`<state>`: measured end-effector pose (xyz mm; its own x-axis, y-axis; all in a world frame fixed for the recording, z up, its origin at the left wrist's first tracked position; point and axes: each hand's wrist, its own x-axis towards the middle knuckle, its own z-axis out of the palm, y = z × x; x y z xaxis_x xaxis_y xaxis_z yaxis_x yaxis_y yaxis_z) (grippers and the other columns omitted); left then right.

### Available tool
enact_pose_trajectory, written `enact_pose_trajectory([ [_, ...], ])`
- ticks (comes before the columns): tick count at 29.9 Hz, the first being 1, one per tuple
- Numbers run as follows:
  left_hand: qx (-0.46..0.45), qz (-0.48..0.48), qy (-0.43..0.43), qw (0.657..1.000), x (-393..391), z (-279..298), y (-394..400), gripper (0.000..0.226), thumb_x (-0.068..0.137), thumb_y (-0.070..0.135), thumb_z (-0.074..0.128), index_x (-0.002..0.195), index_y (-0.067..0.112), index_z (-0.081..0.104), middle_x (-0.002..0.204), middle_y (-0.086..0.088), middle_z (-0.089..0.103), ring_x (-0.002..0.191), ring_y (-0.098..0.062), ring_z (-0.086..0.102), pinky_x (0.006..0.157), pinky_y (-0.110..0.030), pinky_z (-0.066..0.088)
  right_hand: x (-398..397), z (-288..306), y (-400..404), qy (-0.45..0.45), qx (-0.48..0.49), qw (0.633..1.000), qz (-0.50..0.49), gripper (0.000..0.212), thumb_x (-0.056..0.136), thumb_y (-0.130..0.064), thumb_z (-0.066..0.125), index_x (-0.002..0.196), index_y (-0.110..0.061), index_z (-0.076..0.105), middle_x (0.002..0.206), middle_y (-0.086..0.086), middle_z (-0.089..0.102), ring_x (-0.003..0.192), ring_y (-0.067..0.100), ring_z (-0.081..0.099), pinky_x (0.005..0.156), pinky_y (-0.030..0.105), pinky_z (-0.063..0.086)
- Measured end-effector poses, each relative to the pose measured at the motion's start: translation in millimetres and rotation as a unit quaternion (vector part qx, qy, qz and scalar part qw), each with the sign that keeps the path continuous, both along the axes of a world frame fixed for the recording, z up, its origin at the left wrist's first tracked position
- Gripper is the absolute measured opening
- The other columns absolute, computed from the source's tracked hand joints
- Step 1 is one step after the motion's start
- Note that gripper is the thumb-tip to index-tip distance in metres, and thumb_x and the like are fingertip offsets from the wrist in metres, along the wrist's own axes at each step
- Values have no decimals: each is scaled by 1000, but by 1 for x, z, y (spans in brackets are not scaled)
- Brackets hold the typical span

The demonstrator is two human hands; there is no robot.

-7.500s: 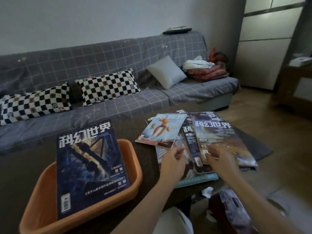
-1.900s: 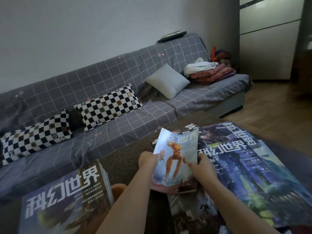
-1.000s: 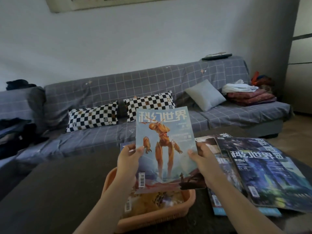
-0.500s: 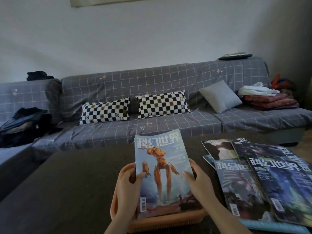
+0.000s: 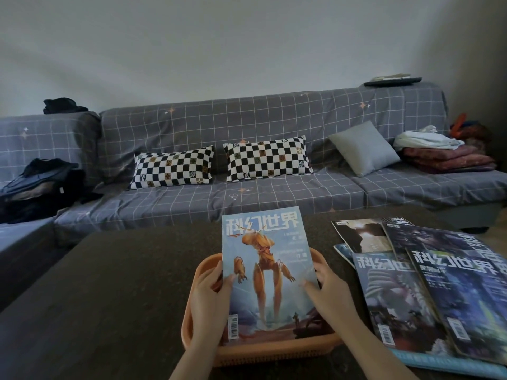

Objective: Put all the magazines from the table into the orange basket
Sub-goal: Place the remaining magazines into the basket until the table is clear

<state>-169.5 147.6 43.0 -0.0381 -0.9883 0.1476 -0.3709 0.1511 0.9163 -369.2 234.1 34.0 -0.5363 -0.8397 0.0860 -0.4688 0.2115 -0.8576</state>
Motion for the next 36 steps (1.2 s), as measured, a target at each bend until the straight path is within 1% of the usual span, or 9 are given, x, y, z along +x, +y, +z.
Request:
enact_pose_trajectory([
  [5, 75, -4, 48, 996, 2, -4, -5, 31, 90, 23, 65, 120, 29, 62, 81, 25, 58, 72, 2, 60, 58, -19, 48, 1, 2, 1, 11, 4, 1000, 7, 40, 90, -24, 59, 128, -21, 48, 121, -4, 61, 93, -1, 52, 62, 8, 38],
  [10, 103, -37, 28, 994, -4, -3, -6, 33, 95, 33, 55, 128, 33, 54, 95, 21, 62, 74, 1, 57, 55, -16, 42, 3, 4, -3, -64, -11, 997, 35, 29, 91, -23, 57, 116, -31, 46, 125, -11, 52, 94, 1, 56, 69, 17, 50],
  [12, 157, -66, 28, 985, -7, -1, -7, 48, 97, 35, 52, 143, 27, 40, 118, 7, 63, 88, -7, 60, 63, -20, 42, 4, 6, -4, -73, -1, 996, 51, 42, 91, -23, 57, 131, -25, 43, 123, -15, 48, 109, 10, 56, 89, 36, 52],
  [16, 162, -141, 66, 974, -5, -6, -8, 63, 98, 34, 48, 152, 31, 16, 147, 2, 45, 127, -23, 50, 95, -35, 44, 3, 7, -4, -65, 15, 995, 69, 51, 92, -24, 56, 138, -21, 38, 132, -15, 42, 122, 14, 48, 99, 43, 46],
  [19, 160, -139, 67, 975, -5, -7, -9, 65, 97, 34, 51, 152, 31, 17, 143, 2, 50, 116, -18, 58, 92, -35, 48, 4, 8, -2, -72, 19, 995, 69, 52, 91, -26, 57, 139, -21, 36, 138, -8, 44, 122, 15, 48, 99, 43, 46],
  [23, 116, -81, -2, 990, -8, 0, -1, 68, 94, 36, 55, 152, 26, 20, 134, 0, 56, 80, -3, 60, 61, -20, 50, 6, 10, -1, -68, -2, 996, 60, 50, 92, -27, 56, 138, -23, 37, 140, -8, 41, 119, 14, 50, 93, 36, 50],
  [26, 10, -80, -49, 996, -10, 4, 10, 75, 95, 34, 54, 153, 28, 8, 158, 1, 25, 135, -29, 41, 102, -47, 46, 5, 12, 3, -30, -38, 998, 51, 54, 92, -26, 55, 140, -30, 30, 141, -6, 43, 122, 15, 48, 82, 17, 45],
  [29, -72, -112, -78, 988, -24, 11, 25, 65, 97, 30, 52, 152, 29, 16, 161, 11, 5, 148, -17, -1, 119, -50, 17, -1, 15, 13, -21, -55, 998, 29, 55, 92, -28, 56, 141, -23, 33, 141, -3, 47, 126, 13, 46, 97, 28, 41],
  [36, -102, -197, -60, 973, -94, 24, 63, 40, 97, 27, 51, 136, 33, 43, 134, 12, 49, 119, -7, 48, 98, -23, 40, -43, 23, 59, 19, -101, 994, -49, 39, 91, -21, 58, 129, -18, 51, 127, 0, 58, 111, 7, 53, 90, 21, 43],
])
